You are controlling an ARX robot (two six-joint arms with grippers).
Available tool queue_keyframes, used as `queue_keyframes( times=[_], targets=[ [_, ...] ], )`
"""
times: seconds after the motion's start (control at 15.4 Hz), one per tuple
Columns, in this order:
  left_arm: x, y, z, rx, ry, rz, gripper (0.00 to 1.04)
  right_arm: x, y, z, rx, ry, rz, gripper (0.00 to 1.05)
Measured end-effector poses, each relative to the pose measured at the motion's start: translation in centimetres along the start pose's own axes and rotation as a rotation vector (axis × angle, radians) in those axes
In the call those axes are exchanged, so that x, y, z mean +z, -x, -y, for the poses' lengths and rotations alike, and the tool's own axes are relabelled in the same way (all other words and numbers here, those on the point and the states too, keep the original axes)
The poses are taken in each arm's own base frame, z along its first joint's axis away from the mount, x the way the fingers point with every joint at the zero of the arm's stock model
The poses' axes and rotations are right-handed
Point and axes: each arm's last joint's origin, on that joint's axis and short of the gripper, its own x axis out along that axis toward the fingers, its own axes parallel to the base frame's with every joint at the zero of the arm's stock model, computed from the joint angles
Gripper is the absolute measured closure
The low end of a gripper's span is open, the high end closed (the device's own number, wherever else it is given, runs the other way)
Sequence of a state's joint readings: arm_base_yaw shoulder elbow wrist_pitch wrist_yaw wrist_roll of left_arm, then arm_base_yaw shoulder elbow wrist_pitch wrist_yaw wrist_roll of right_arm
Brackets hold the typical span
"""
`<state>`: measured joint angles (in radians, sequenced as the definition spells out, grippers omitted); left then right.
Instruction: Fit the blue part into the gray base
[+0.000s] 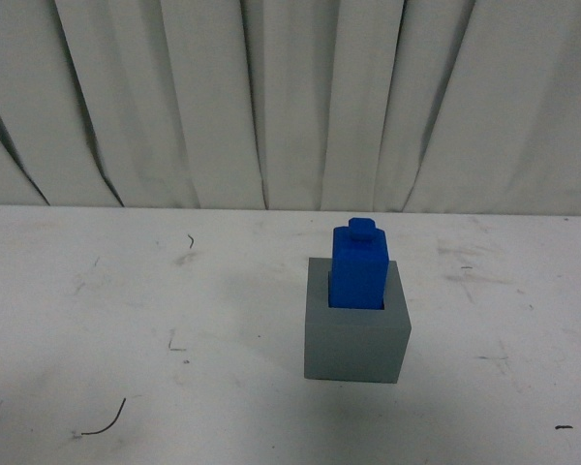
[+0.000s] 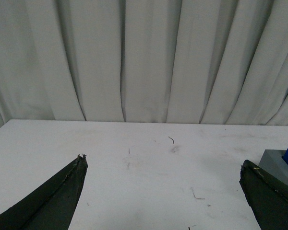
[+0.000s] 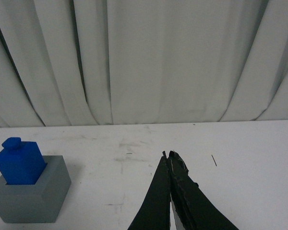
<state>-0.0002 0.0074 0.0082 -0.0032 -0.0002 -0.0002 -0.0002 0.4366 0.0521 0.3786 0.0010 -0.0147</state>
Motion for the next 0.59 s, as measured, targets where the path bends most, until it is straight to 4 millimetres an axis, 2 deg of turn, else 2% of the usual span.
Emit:
queue_keyframes(
  times=[0.26,0.59],
  targets=[
    [0.0,0.0,0.0,0.0,0.0,0.0,0.07,-0.8,0.8,0.0,0.0,0.0,0.014,1.03],
    [0.0,0.0,0.0,0.0,0.0,0.0,0.07,-0.7,1.6,0.0,0.0,0.0,0.021,1.03]
  ],
)
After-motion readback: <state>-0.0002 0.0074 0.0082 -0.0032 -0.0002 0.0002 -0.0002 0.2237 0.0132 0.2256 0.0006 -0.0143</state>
